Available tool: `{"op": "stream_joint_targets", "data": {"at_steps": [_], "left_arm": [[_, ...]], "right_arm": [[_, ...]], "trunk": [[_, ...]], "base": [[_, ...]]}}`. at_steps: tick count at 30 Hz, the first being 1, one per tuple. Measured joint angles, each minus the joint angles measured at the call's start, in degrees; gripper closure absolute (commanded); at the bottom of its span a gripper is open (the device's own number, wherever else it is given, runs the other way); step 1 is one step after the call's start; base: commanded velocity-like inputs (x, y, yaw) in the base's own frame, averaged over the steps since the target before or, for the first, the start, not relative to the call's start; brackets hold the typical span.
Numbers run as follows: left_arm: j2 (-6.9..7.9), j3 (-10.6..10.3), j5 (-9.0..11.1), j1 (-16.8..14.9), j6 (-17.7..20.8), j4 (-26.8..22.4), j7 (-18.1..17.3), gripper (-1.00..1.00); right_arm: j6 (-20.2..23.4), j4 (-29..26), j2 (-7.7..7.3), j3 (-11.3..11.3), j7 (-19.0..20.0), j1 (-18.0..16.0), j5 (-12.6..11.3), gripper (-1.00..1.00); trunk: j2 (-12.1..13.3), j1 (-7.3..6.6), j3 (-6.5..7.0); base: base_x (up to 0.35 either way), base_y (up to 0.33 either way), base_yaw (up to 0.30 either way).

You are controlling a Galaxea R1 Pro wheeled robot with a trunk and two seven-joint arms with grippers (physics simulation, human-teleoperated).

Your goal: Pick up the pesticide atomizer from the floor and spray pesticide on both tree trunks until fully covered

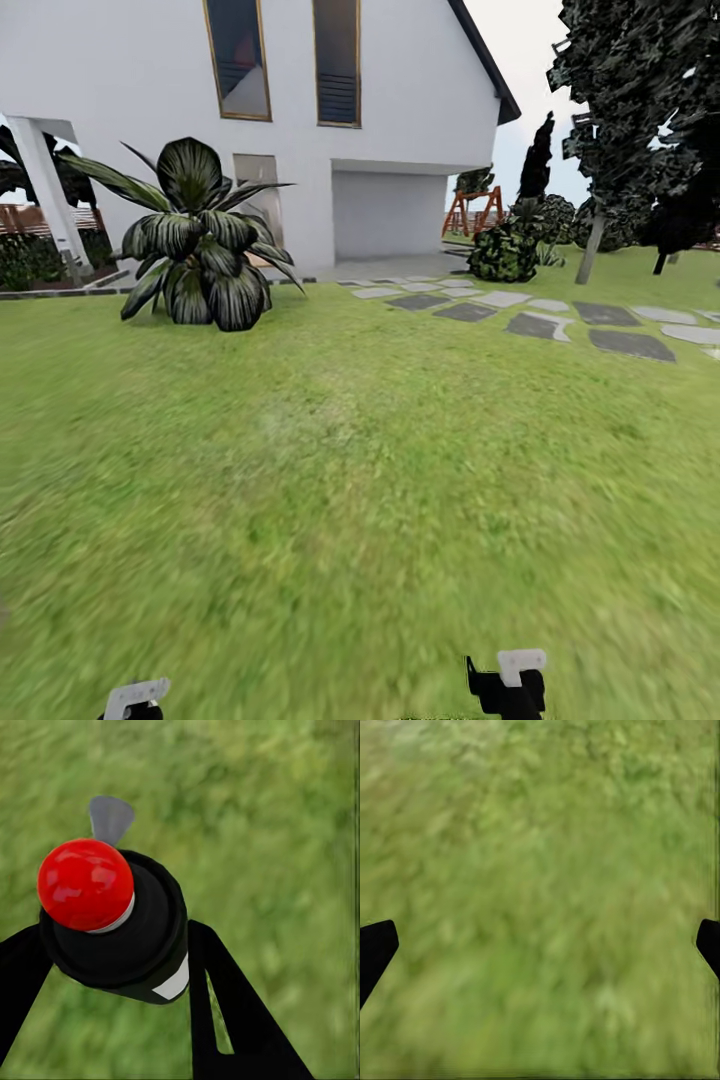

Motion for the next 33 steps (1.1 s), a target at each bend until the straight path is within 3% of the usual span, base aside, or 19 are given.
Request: {"op": "stream_joint_targets", "data": {"at_steps": [16, 33], "left_arm": [[0.03, 0.03, 0.02, 0.0, 0.07, 0.0, 0.0, 1.0], [-0.05, -0.06, 0.0, 0.0, 0.0, 0.0, -0.02, 1.0]], "right_arm": [[0.0, 0.0, 0.0, 0.0, 0.0, 0.0, 0.0, -1.0], [0.0, 0.0, 0.02, 0.0, 0.0, 0.0, 0.05, -1.0]], "trunk": [[6.4, -3.51, 2.87], [6.42, -3.52, 2.87]], "base": [[0.0, 0.0, -0.3], [0.0, 0.0, -0.3]]}}
